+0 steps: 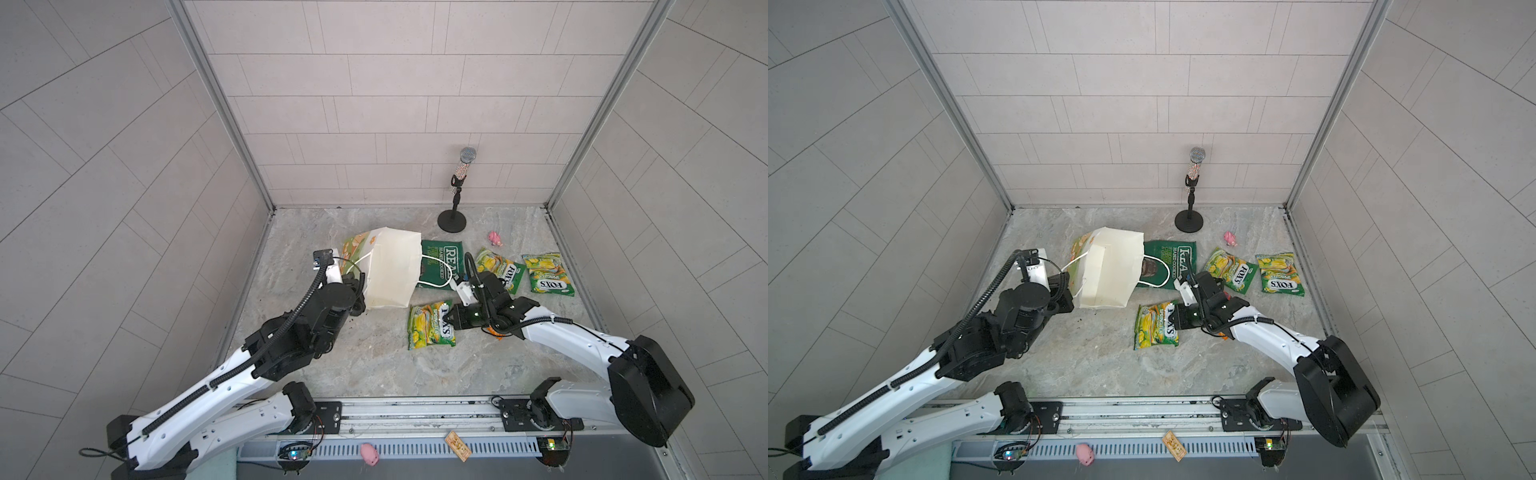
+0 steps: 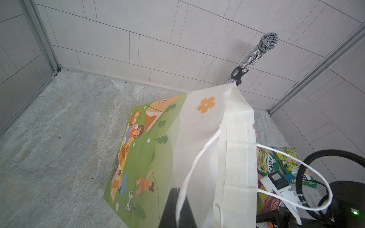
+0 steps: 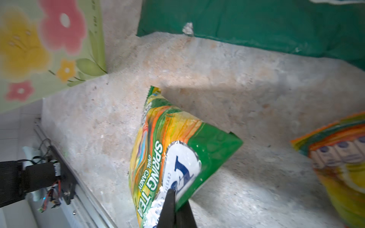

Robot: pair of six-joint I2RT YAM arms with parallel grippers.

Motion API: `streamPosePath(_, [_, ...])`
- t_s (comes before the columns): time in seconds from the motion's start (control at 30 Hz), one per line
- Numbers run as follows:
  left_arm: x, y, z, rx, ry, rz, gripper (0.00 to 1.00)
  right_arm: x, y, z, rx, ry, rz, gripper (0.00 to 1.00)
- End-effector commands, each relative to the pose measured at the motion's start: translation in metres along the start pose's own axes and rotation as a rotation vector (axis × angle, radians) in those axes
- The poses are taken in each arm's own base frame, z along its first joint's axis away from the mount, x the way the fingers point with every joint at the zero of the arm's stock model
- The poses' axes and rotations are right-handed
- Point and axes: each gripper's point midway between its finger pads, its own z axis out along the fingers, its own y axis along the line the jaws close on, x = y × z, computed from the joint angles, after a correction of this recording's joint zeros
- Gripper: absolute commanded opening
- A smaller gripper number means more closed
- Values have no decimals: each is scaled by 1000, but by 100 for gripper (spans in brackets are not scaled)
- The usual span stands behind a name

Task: Take the snacks out of the paper bag
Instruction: 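Lower the Spring Tea packet onto the floor beside the Fruits packet and release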

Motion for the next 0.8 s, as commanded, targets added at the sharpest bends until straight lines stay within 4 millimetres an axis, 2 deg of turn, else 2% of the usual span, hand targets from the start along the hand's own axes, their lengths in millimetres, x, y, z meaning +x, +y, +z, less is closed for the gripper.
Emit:
streamPosePath(0.0, [-4,-2,1,-1,-16,4,0,9,-27,-3,149,75,-72,0])
streamPosePath(0.27, [-8,-9,5,4,-24,11,0,15,-58,5,312,216,-75,0])
streamPosePath(0.5, [-14,-20,10,30,-23,6,0,2,-66,-8,381,147,-63,33])
streamPosePath(0.6, [-19,-28,14,47,-28,25,0,-5,-64,-18,386,102,-59,40])
streamPosePath(0.77, [-35,-40,24,66,-38,59,0,-12,-63,-34,387,47,-51,42])
